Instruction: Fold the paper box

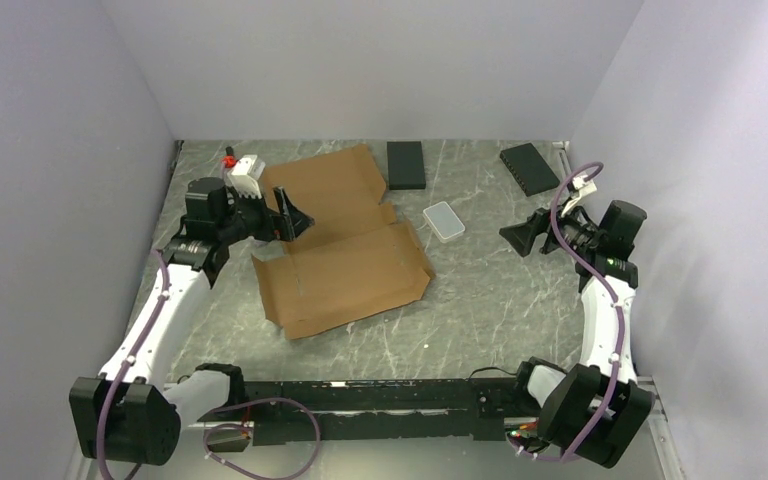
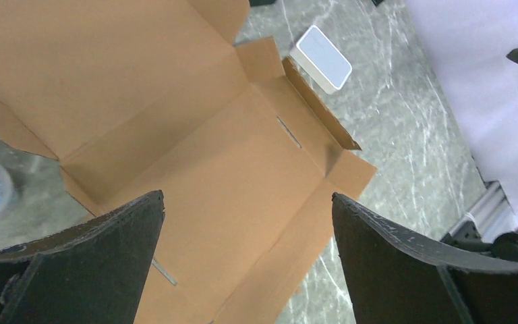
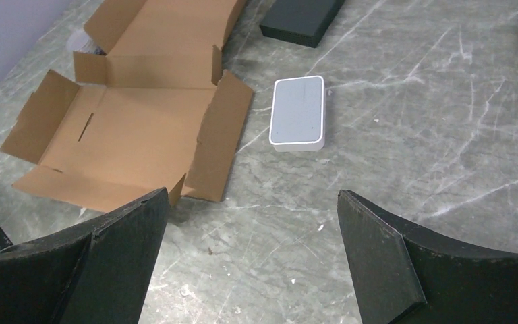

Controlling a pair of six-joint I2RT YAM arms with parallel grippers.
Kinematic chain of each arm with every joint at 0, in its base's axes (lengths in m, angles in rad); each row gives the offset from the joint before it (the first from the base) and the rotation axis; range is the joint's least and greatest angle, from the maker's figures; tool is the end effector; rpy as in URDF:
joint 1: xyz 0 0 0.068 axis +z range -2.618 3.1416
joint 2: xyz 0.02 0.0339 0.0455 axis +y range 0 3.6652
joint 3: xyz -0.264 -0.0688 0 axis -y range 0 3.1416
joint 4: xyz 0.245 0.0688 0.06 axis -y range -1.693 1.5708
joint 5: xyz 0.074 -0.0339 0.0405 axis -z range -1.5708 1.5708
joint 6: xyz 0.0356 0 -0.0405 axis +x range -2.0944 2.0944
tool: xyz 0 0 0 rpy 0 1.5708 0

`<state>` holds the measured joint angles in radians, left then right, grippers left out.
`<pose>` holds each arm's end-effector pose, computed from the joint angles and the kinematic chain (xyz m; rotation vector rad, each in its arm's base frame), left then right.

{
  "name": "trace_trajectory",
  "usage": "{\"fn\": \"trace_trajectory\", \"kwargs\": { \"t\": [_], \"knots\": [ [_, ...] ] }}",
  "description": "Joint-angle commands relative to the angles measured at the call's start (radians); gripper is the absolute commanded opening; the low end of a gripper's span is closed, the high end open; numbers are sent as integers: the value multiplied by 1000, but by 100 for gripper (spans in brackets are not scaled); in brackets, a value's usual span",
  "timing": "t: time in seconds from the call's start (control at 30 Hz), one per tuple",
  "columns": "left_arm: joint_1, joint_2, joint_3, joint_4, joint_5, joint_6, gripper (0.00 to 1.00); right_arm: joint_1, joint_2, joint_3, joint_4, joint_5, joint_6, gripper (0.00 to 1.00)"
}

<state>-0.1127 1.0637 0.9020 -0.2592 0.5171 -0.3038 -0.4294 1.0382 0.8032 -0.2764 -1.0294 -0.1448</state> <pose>0.2355 -0.0444 0.3212 0.1495 2.0116 -0.7808 0.2116 -0.0633 0.2970 -0.3318 1.8497 0.6718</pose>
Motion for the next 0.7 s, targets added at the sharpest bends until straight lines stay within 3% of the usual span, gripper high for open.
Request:
{"fn": "trace_trajectory", "kwargs": {
  "t": [0.0,0.13,0.4,0.67],
  "knots": [
    [-2,31,47,-7,106,-47,99,3,-27,-12,46,-70,-15,100],
    [-2,30,28,-41,92,-95,97,2,-20,-28,79,-75,40,100],
    [-1,-53,-92,-13,59,-339,98,2,-34,-15,54,-71,20,100],
    [-2,-105,-149,-139,-171,-348,97,1,-46,-7,40,-81,20,100]
  ]
}}
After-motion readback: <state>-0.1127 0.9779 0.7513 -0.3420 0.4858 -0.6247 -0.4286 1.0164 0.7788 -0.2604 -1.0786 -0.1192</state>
